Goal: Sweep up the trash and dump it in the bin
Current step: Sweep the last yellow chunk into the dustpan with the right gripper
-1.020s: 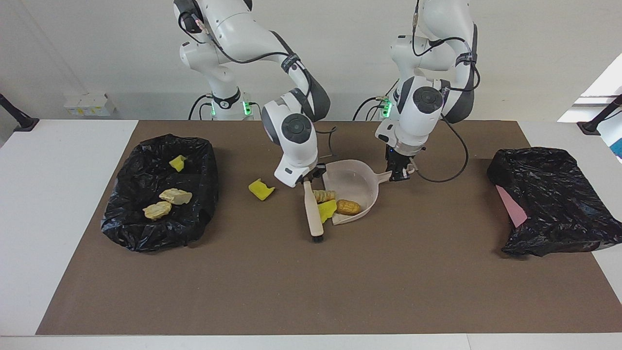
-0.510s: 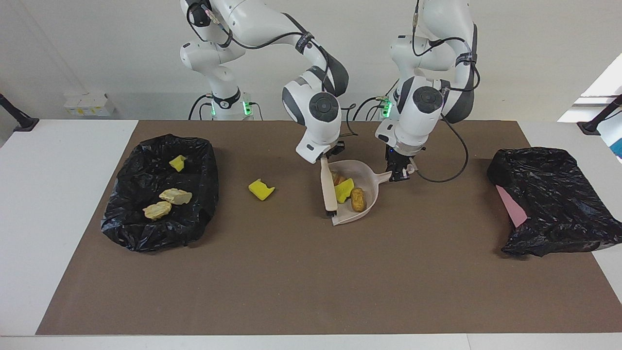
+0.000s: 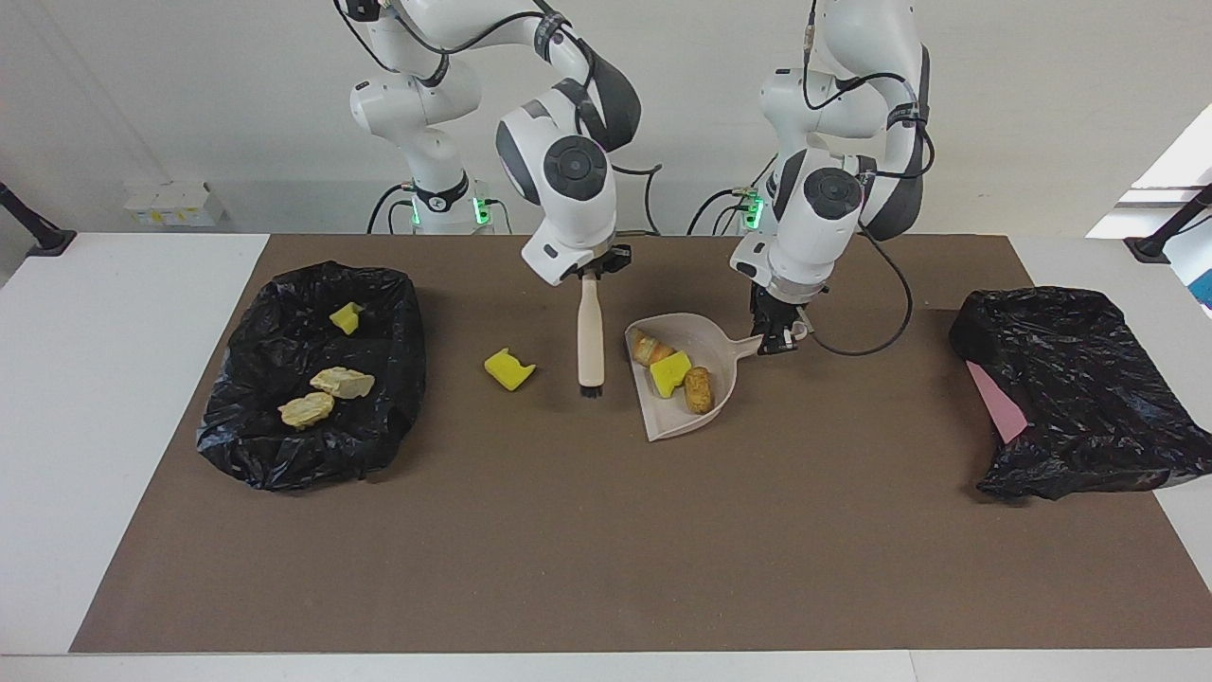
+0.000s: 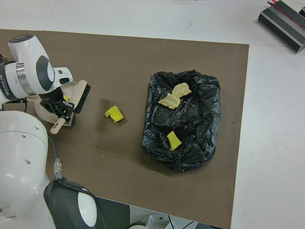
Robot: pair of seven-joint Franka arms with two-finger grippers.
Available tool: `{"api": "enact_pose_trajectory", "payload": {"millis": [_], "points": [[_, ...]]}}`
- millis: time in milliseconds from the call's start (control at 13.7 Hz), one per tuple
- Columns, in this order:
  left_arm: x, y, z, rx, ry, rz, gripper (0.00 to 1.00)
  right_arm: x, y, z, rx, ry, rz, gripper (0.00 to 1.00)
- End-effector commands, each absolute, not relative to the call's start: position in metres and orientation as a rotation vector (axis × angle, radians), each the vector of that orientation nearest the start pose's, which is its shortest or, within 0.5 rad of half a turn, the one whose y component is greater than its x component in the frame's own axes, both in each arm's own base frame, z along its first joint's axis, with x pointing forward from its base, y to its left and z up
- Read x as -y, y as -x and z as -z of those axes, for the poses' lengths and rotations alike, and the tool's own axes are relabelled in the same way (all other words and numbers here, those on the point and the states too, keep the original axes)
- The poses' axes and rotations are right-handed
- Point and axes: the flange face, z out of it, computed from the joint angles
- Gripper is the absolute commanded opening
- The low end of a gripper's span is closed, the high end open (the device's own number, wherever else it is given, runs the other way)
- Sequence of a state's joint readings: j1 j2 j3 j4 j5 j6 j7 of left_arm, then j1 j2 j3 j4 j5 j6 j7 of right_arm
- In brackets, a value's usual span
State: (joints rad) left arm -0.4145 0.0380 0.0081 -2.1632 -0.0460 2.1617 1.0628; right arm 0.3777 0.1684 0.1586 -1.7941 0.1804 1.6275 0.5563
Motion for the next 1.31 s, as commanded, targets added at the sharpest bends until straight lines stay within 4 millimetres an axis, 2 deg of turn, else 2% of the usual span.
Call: {"api": "enact_pose_trajectory", "payload": {"millis": [0, 219, 291, 364, 656, 874, 1020, 1238], "points": [[0.215, -0.488, -0.376, -2.103, 2.376, -0.009, 0.0, -0.259, -0.453, -0.418, -0.173, 3.17, -0.574, 0.0], [0.215, -0.489, -0.376, -2.102, 2.376, -0.004, 0.0, -0.222, -0.425, -0.383, -0.259, 3.206, -0.413, 0.0], [0.216, -0.488, -0.377, -2.104, 2.374, -0.002, 0.0, -0.208, -0.428, -0.378, -0.284, 3.206, -0.392, 0.0], [0.217, -0.488, -0.376, -2.106, 2.372, -0.004, 0.0, -0.197, -0.433, -0.377, -0.281, 3.246, -0.368, 0.0], [0.221, -0.486, -0.376, -2.115, 2.364, -0.005, 0.0, -0.186, -0.429, -0.378, -0.246, 3.363, -0.336, 0.0], [0.221, -0.486, -0.377, -2.116, 2.362, -0.002, 0.0, -0.158, -0.416, -0.361, -0.241, 3.357, -0.387, 0.0], [0.221, -0.486, -0.377, -2.116, 2.362, -0.002, 0.0, -0.156, -0.414, -0.342, -0.21, 3.342, -0.424, 0.0], [0.221, -0.486, -0.377, -2.117, 2.363, -0.005, 0.0, -0.182, -0.421, -0.326, -0.212, 3.217, -0.451, 0.0]]}}
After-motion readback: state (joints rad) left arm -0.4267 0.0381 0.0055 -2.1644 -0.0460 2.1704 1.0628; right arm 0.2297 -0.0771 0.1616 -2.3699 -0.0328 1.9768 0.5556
